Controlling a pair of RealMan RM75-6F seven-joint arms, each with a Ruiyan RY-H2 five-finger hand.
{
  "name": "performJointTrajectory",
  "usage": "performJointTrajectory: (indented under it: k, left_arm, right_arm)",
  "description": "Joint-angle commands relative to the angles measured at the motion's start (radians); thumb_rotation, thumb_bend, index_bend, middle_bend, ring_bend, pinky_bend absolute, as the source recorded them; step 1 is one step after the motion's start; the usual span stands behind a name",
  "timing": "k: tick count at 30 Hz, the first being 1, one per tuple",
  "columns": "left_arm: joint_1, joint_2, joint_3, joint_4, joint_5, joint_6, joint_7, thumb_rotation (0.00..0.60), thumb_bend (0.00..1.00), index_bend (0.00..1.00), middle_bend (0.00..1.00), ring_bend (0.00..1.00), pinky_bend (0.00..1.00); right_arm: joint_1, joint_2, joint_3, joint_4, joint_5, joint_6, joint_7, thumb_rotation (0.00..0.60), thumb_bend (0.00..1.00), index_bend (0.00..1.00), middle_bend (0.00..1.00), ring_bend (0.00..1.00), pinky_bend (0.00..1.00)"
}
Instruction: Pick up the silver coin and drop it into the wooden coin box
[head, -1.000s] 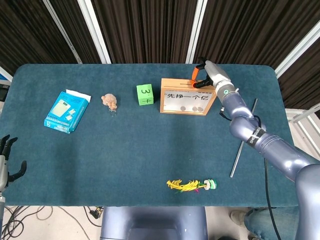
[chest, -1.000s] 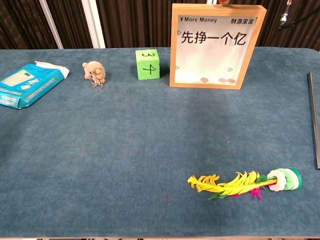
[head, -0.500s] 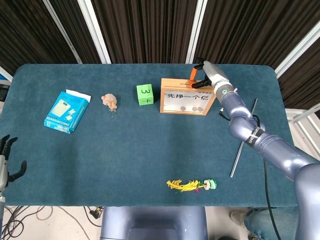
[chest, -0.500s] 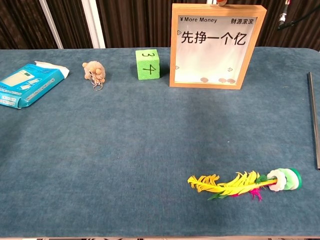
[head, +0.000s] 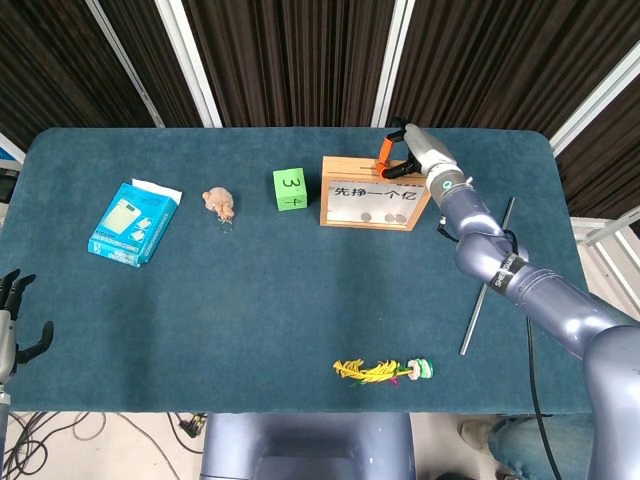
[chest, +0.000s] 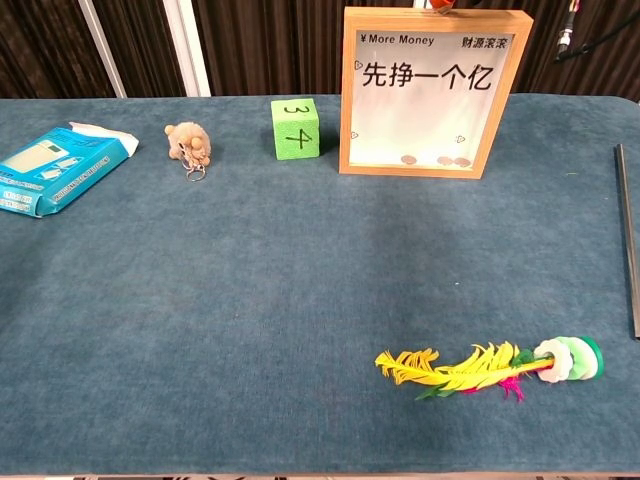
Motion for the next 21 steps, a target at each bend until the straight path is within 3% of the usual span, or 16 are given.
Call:
performJointTrajectory:
  k: [1,21]
  left_arm:
    - [0.0,0.0,0.0,0.0,0.0,0.0,0.0,0.6,0.4,0.15,0.03,0.04,0.0]
    - [-0.001,0.003,0.001,-0.003,-0.002,-0.003,-0.002,0.6,0.4,0.15,0.03,0.04,0.0]
  right_arm:
    - [0.003,0.0,-0.006,0.002,0.002,-0.002,0.001,0.6,0.49,0.75,0.01,0.0,0.0]
    - [0.02,-0.021,-0.021,0.038,-0.005,-0.027,0.024,0.6,0.49,0.75,0.01,0.0,0.0]
